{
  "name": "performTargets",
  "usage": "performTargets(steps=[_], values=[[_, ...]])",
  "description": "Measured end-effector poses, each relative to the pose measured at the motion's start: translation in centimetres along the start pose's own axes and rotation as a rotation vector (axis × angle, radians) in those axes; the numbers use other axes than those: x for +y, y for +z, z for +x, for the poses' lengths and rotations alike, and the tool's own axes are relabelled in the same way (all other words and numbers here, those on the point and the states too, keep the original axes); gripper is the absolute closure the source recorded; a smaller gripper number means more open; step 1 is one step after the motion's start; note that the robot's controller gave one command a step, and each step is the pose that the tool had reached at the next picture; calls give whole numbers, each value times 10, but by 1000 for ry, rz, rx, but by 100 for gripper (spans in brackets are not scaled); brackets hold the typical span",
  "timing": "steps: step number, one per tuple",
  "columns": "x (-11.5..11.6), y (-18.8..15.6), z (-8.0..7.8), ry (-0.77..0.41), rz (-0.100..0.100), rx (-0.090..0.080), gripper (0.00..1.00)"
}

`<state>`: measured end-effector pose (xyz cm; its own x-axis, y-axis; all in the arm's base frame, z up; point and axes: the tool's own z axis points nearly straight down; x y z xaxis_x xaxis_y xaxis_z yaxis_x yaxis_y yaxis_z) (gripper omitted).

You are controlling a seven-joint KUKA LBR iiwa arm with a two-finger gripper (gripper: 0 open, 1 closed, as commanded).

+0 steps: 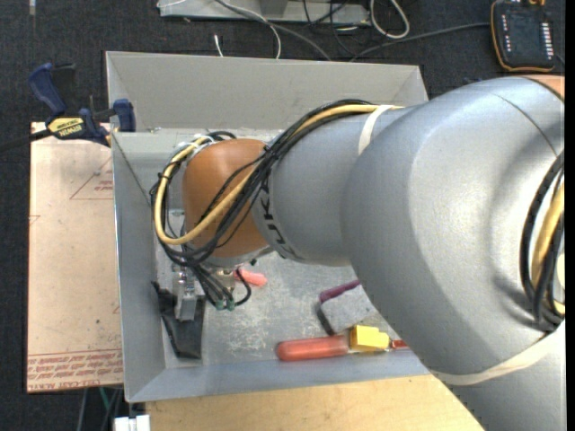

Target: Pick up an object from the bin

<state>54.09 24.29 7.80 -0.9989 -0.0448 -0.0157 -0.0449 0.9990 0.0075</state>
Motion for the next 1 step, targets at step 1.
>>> performTargets(steps=[1], values=[[0,-11,1,0,0,2,100]])
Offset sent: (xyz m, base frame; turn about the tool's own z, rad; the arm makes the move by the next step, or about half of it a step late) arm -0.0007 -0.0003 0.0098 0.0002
